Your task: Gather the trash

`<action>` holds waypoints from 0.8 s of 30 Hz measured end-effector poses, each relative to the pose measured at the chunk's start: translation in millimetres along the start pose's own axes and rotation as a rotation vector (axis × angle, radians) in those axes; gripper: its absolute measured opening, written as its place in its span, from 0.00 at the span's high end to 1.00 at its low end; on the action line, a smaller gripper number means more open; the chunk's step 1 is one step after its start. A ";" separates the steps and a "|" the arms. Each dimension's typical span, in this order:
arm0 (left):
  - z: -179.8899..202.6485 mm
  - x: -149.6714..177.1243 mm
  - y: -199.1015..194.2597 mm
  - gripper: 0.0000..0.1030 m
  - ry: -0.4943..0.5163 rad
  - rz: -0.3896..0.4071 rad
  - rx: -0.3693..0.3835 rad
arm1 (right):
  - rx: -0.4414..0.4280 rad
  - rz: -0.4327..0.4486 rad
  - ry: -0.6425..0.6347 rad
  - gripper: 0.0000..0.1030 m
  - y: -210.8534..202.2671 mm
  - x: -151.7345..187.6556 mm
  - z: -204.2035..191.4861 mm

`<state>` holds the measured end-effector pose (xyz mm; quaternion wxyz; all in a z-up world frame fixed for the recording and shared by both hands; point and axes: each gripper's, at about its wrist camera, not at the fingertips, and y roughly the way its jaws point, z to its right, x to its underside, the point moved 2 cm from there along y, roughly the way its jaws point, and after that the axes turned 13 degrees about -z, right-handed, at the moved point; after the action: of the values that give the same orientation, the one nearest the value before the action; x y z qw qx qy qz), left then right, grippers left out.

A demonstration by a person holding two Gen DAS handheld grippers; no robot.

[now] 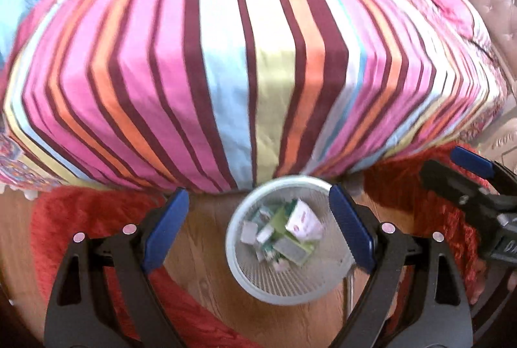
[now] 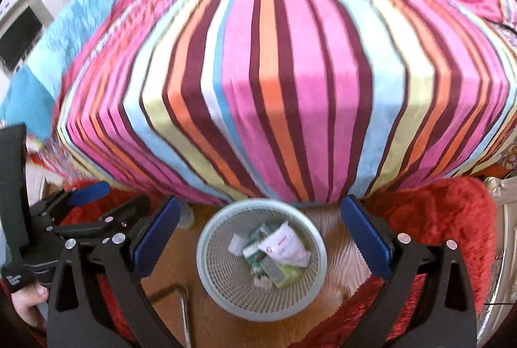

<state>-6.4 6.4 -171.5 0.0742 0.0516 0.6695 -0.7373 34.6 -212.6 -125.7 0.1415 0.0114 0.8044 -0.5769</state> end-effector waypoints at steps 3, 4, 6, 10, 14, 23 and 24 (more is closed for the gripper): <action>-2.3 -4.6 -16.7 0.17 -0.009 0.054 -0.006 | 0.012 0.074 0.023 0.08 -20.8 -4.5 3.1; -2.4 -5.5 -21.9 0.17 -0.010 0.071 -0.010 | 0.019 0.098 0.028 0.08 -26.9 -5.5 3.9; -2.0 -9.3 -34.3 0.17 -0.010 0.107 -0.022 | 0.035 0.141 0.040 0.08 -37.9 -7.5 6.6; 1.0 -17.5 -59.3 0.17 -0.005 0.170 -0.036 | 0.047 0.194 0.053 0.08 -55.0 -11.7 7.2; 4.6 -26.6 -77.9 0.17 -0.006 0.204 -0.040 | 0.059 0.231 0.044 0.08 -67.6 -18.0 2.3; 7.0 -42.8 -100.6 0.17 -0.021 0.239 -0.049 | 0.096 0.282 0.009 0.08 -84.8 -31.2 -6.8; 7.3 -44.1 -101.1 0.17 -0.020 0.241 -0.051 | 0.103 0.286 0.005 0.08 -85.3 -33.4 -7.5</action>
<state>19.2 10.3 -63.9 0.1702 0.1224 0.6763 -0.7062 49.6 -229.2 -36.5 0.2194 0.1343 0.7642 -0.5915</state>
